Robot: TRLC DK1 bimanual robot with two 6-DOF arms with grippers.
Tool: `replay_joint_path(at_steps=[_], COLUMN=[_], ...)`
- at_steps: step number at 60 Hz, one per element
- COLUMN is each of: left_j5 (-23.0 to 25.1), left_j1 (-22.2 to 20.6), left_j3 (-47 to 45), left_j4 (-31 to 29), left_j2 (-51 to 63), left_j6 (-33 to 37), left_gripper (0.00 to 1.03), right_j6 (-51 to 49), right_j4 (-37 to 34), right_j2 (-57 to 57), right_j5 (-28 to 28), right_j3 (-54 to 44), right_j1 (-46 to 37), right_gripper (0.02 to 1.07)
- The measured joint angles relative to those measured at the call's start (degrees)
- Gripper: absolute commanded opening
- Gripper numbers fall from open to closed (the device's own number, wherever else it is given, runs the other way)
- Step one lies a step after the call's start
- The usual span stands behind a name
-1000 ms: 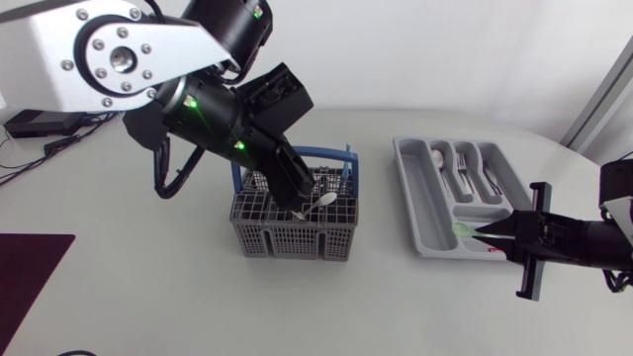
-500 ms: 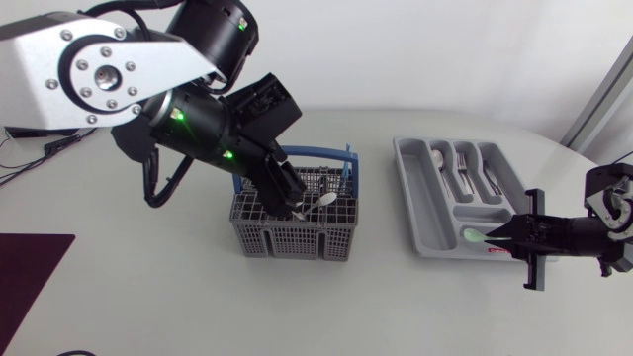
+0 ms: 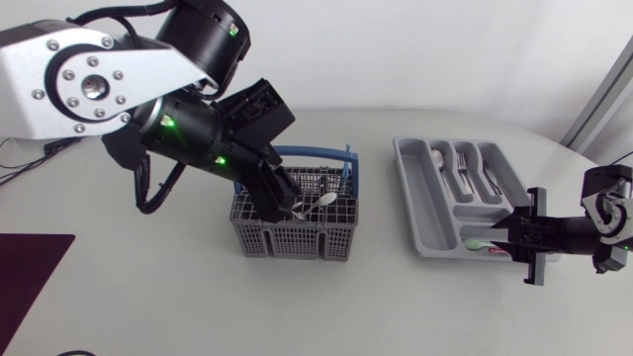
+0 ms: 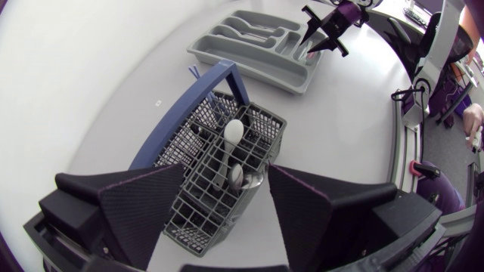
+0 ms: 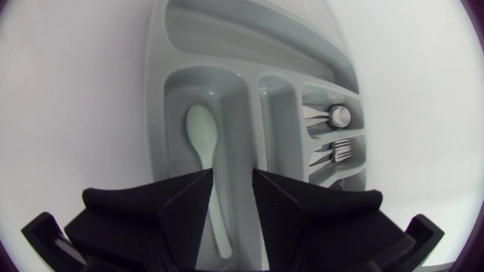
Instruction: Unload the cutlery basket into the drawer organizer.
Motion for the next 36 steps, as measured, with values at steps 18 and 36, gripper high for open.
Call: replay_joint_path(at_steps=[18, 36], left_j5=[0.2, 0.2], left_j1=[0.2, 0.2], left_j3=[-0.9, -3.8], left_j4=[0.2, 0.6], left_j2=[-1.5, -3.3], left_j6=[0.0, 0.0], left_gripper=[0.95, 0.95], right_j6=[18.1, 50.1], right_j4=[-12.9, -30.1], right_j2=[-14.0, -24.7], right_j5=[0.0, -1.8], right_j3=[1.1, 8.2], right_j1=[8.9, 28.2], right_gripper=[0.75, 0.75])
